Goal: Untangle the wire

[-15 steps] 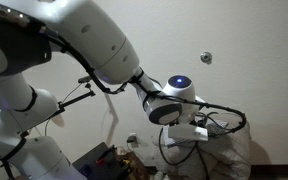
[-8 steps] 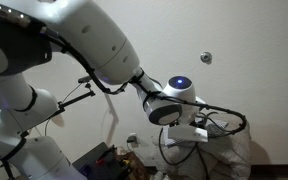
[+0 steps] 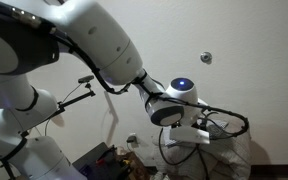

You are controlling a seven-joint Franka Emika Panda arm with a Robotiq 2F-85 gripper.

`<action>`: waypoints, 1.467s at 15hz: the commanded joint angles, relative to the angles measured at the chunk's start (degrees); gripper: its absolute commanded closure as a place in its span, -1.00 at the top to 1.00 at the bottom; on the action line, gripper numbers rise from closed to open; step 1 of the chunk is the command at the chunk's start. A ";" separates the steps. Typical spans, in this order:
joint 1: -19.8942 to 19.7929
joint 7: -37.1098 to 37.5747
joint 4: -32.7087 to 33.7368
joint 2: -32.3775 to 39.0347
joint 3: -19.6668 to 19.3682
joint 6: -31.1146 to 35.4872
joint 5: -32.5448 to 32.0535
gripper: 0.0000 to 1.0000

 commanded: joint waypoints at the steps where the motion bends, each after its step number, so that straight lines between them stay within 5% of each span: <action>1: 2.37 -0.55 1.59 0.46 -1.49 0.32 2.10 1.00; 22: 8.49 -0.47 3.67 0.93 -4.39 -1.98 3.24 1.00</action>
